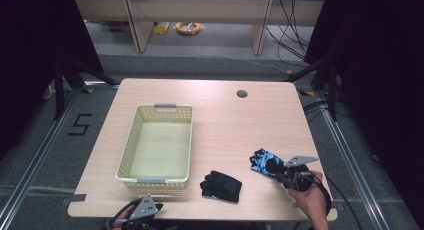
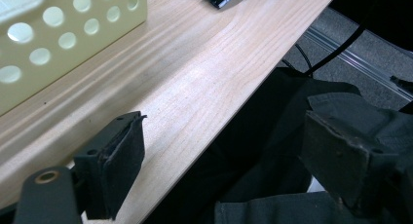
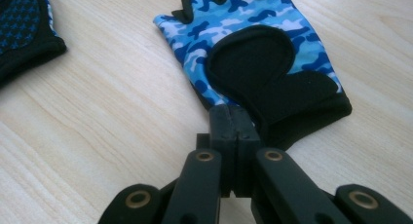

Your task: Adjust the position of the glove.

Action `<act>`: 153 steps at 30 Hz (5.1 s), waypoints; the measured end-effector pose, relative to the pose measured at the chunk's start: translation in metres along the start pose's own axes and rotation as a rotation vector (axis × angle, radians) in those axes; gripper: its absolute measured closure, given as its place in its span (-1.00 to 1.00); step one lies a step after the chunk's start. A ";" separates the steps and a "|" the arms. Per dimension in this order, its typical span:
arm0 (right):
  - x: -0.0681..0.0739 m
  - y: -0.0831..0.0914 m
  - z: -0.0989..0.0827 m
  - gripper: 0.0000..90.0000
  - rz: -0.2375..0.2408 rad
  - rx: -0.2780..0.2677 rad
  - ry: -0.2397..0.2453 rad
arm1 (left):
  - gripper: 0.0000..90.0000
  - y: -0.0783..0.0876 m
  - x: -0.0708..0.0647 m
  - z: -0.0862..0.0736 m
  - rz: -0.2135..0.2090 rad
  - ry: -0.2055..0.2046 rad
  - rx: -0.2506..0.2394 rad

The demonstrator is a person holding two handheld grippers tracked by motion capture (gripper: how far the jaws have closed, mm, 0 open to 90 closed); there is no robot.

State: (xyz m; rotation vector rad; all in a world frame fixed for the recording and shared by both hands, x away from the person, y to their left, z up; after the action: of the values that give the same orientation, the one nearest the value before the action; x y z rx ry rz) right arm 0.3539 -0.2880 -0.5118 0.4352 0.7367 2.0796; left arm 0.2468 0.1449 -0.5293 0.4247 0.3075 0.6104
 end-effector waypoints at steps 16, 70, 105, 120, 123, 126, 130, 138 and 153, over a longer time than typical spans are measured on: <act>-0.021 0.000 0.035 0.56 -0.082 -0.109 0.109 | -0.64 0.000 0.000 0.000 -0.004 -0.006 0.011; -0.015 -0.001 0.069 0.97 0.065 -0.239 0.182 | -0.65 0.000 0.000 -0.001 0.001 -0.009 0.002; 0.105 -0.035 0.072 0.97 0.446 -0.177 0.153 | -0.65 0.002 0.001 0.000 0.001 -0.022 0.002; 0.093 -0.058 0.060 0.97 0.435 -0.114 0.151 | -0.65 0.001 -0.001 -0.001 0.002 0.002 0.005; 0.092 -0.065 0.058 0.96 0.422 -0.094 0.150 | -0.65 0.000 -0.003 -0.001 -0.002 0.024 -0.011; 0.091 -0.068 0.056 0.95 0.423 -0.086 0.151 | -0.65 0.000 -0.003 -0.001 0.000 0.023 -0.010; 0.091 -0.070 0.055 0.91 0.419 -0.091 0.145 | -0.65 0.000 -0.001 -0.001 -0.002 -0.021 0.006; 0.085 -0.061 0.057 0.41 0.363 -0.139 0.105 | -0.65 0.001 -0.001 -0.001 -0.003 -0.026 0.007; 0.083 -0.002 0.024 0.19 0.226 -0.230 -0.199 | -0.44 -0.029 -0.014 0.023 -0.006 -0.122 -0.044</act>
State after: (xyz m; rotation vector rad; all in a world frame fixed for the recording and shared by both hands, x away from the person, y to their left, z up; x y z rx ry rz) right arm 0.3215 -0.2105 -0.4921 0.6077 0.3383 2.2581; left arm 0.2589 0.1077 -0.5211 0.4170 0.1789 0.5821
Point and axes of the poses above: each handheld gripper's, and its own axes: y roughly backward along the jaws, z roughly out of its top, x roughly to its left, the point moved 3 cm from there along -y, roughly forward along the jaws, and after that the axes turned 15 degrees about -x, right-handed, at the moved point
